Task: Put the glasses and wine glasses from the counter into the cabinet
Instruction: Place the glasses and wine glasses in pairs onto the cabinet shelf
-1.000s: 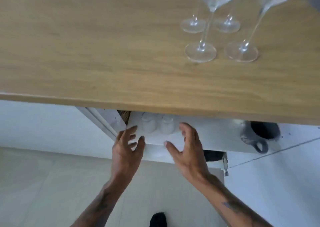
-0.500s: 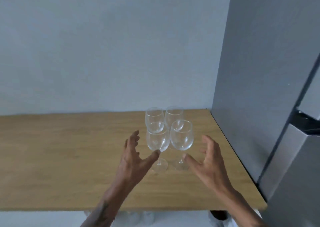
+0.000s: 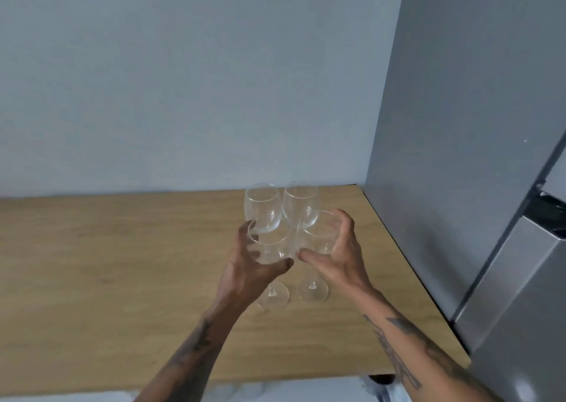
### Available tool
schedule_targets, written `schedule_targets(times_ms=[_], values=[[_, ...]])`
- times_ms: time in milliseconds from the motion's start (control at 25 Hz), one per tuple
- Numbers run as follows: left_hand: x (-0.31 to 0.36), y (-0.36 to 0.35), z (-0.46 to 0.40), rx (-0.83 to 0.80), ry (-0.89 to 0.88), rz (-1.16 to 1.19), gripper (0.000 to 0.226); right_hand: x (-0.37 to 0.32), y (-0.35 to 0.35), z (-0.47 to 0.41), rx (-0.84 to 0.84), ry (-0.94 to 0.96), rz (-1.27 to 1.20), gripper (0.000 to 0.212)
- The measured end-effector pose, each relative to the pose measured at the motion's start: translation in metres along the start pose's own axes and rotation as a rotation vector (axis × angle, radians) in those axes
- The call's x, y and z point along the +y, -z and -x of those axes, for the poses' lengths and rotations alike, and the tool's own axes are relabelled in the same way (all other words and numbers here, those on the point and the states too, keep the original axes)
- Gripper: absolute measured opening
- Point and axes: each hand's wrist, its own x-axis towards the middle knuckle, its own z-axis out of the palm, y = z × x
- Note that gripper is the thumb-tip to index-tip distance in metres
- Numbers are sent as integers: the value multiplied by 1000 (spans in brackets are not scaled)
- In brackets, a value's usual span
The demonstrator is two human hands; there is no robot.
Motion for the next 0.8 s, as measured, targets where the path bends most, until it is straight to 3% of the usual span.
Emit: schedule_targets(times_ms=[240,360,560,800], values=[[46,21,112,129,-44,36,100,-23,76,95,-9,186,16,95],[47,18,181,134,-40,24,97,-20,112,150,-35,184,-39,97],[-13,-24,262,70,39,19,99,45,112,223,-130,111,-49,102],[-137,-87,266,64,157,-47,96,185,40,251,-116,-34,-3,96]])
